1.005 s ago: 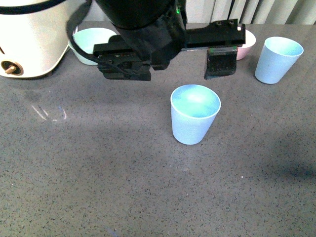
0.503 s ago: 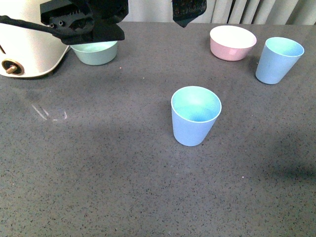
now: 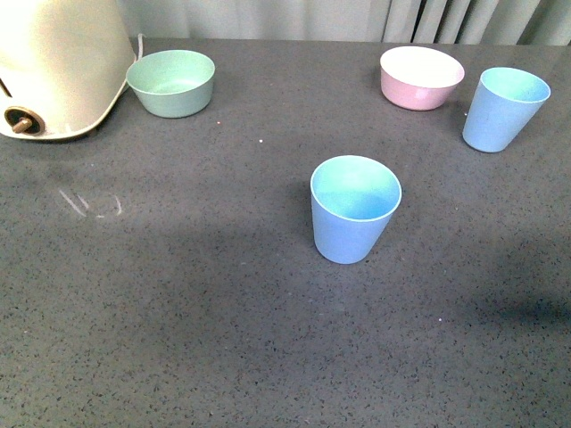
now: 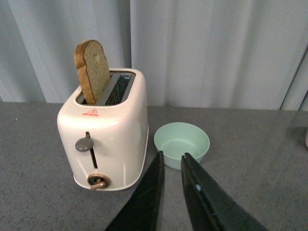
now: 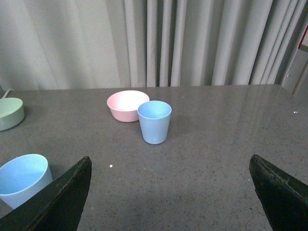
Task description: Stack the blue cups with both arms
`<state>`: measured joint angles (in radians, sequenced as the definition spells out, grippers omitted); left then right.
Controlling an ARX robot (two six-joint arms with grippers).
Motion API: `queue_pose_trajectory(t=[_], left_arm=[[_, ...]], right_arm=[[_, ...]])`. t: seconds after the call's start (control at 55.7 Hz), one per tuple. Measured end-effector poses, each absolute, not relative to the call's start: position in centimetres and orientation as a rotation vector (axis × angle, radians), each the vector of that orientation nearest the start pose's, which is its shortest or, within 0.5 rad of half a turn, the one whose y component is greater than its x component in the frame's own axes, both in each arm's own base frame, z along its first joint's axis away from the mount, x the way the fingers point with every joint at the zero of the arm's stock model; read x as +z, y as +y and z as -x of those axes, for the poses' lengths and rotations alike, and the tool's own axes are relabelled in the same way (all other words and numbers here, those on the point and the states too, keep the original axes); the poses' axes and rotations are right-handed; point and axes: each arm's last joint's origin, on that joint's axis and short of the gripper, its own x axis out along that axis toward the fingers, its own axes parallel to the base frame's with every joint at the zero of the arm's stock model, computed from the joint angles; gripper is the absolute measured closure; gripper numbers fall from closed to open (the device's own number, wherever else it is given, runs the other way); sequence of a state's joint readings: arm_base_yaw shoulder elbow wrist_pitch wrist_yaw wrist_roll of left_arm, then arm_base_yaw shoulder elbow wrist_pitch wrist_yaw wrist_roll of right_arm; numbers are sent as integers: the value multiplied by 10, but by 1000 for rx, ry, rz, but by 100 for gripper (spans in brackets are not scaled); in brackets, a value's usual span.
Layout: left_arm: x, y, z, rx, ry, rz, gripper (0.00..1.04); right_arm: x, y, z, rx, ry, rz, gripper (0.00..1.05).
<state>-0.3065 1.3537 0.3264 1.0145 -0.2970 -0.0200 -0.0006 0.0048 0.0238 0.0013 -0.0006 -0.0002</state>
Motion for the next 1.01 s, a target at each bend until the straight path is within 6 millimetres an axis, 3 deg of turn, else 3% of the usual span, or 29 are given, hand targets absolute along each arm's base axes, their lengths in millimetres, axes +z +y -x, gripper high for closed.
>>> queue_pose_trajectory(t=[0.054,0.197,0.449,0.79,1.005], left_arm=[[180,-56,-221,-11,11,16,103],[176,-35,-194,-6,8,12,103],[161,-18,-167,-8,20,9,103],[164,-1,-145,2,12,10,103],[167,-1,-137,-4,0,10,103]], right_arm=[[171,0,-96,0,-20,0,9],[171,0,-96,0,-20,0,9],[171,0,-96,0,-20,0,9],[171,0,-96,-1,-20,0,9],[171,0,-96,0,-20,0,9]])
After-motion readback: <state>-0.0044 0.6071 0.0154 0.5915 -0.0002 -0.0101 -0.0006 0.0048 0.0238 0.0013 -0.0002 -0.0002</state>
